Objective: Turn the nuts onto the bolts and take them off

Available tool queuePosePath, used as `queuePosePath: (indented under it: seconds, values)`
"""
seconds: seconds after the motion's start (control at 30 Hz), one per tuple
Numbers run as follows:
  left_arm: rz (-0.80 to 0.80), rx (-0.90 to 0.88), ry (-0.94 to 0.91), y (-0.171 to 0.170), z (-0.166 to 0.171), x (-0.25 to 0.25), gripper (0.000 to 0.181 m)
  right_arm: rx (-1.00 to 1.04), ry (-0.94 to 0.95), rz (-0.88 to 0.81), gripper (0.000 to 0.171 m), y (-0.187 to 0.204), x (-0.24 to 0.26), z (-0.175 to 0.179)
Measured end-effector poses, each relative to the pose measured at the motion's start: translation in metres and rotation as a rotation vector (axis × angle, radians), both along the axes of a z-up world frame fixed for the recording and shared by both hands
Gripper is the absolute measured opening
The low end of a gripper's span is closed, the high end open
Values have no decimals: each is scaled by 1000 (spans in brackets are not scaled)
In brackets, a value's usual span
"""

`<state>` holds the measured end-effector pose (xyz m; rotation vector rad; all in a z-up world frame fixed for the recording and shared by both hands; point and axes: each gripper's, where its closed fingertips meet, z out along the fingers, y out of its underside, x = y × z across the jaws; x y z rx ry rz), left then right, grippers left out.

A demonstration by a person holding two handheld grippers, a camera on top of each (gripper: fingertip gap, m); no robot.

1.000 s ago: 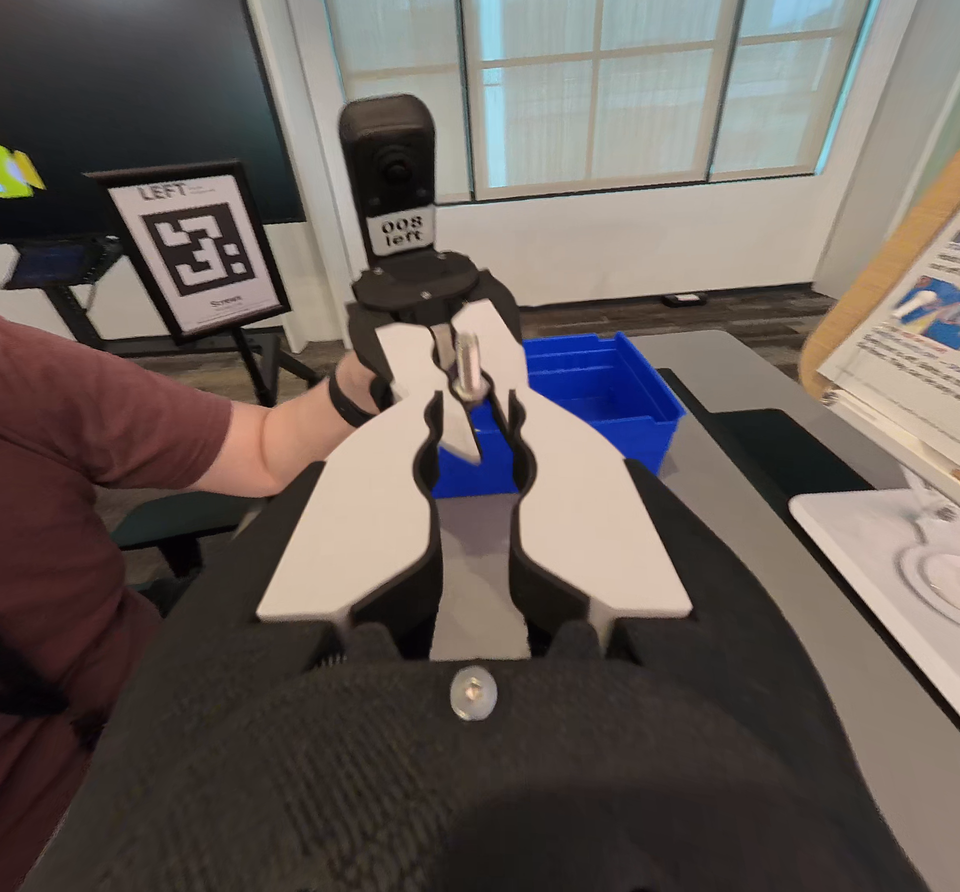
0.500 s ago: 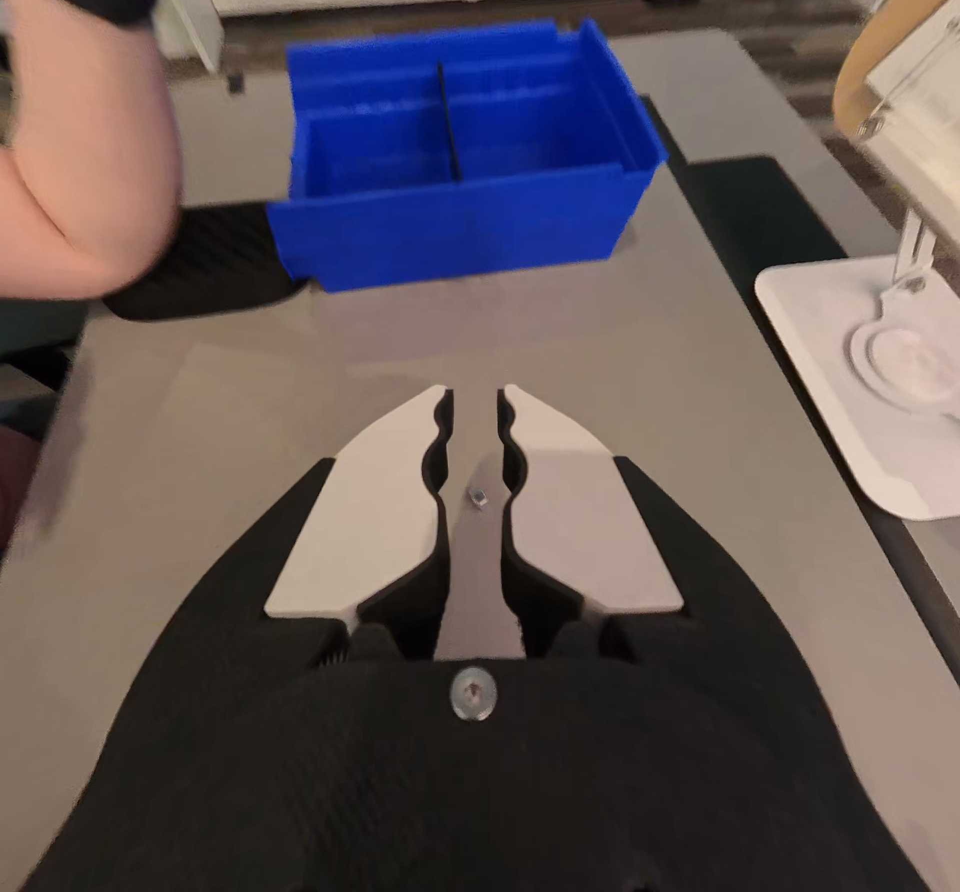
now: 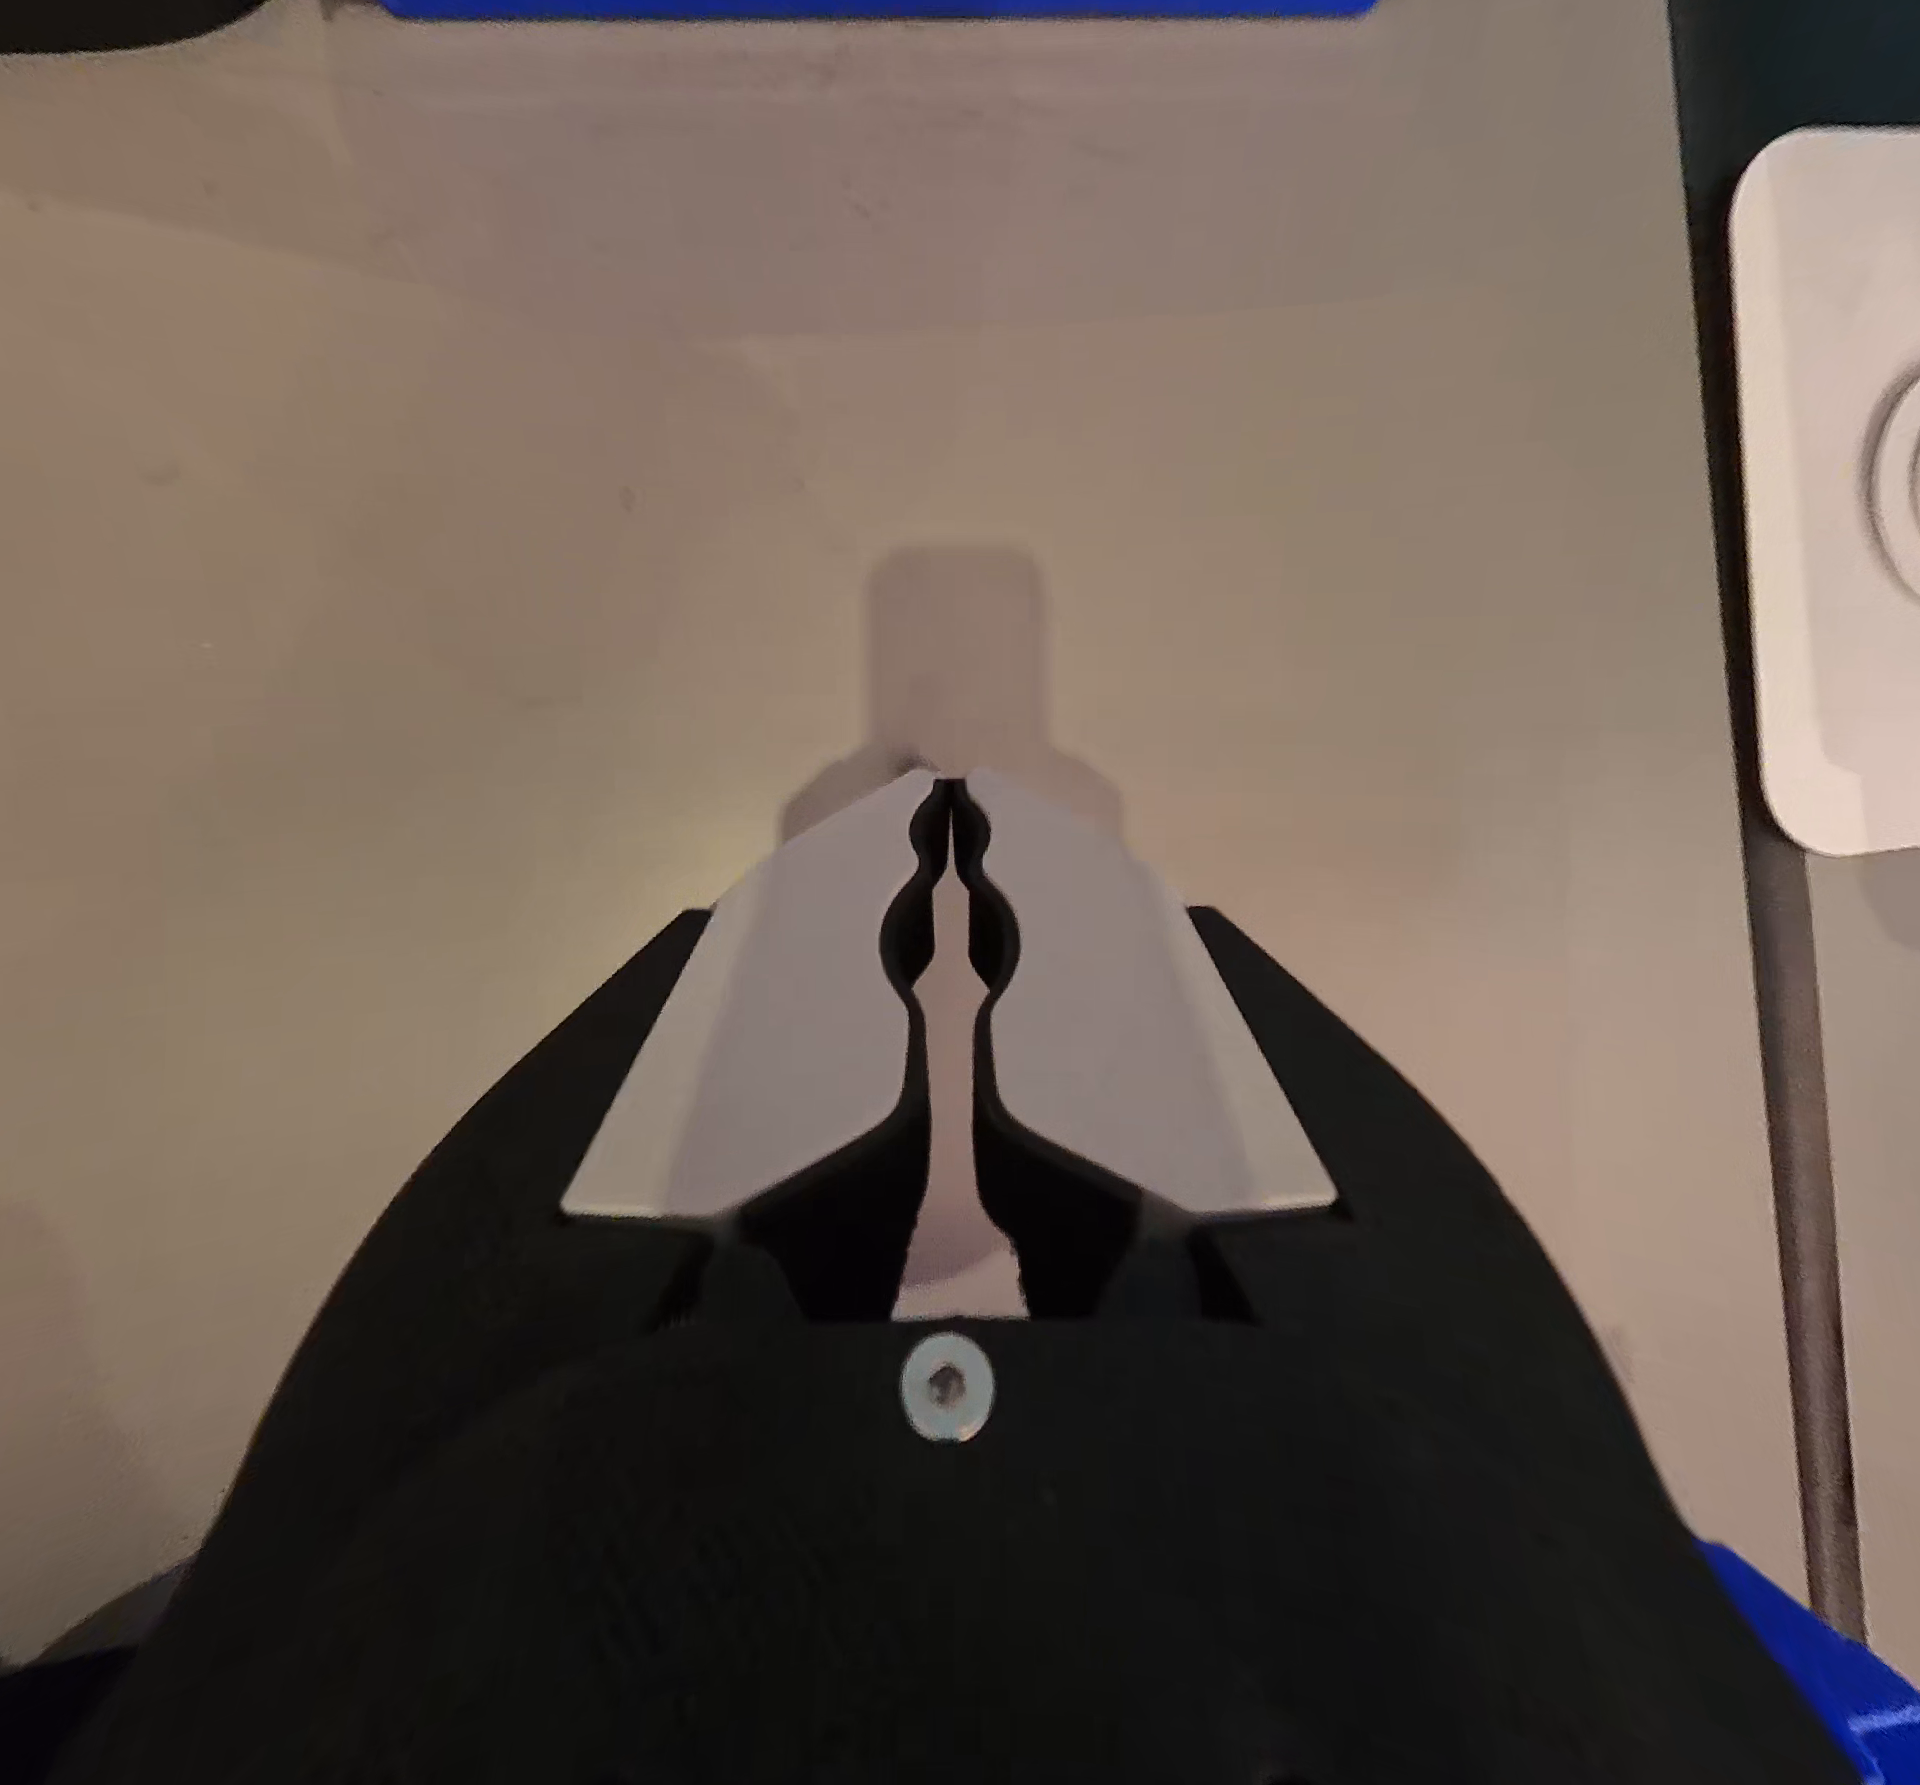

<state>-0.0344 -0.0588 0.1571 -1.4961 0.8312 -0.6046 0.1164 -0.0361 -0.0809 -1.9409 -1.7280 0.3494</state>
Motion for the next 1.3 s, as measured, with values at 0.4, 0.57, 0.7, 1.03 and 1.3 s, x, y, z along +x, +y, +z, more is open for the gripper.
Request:
queuePosePath:
  seconds: [0.4,0.57,0.7,1.03,1.3]
  values:
    - [46,21,7,-1,5,-12,13,-45,-112,-43,3,3,8,-22]
    - [67,17,3,-2,6,-18,13,-62,-136,-49,12,1,9,-27]
    - [70,28,-3,-6,10,-19,13,-55,-155,-45,17,1,12,-27]
    - [55,34,23,-9,8,-12,13,-40,-263,27,20,-6,17,-45]
    - [51,28,48,-6,4,-7,14,24,-264,29,23,0,-4,-60]
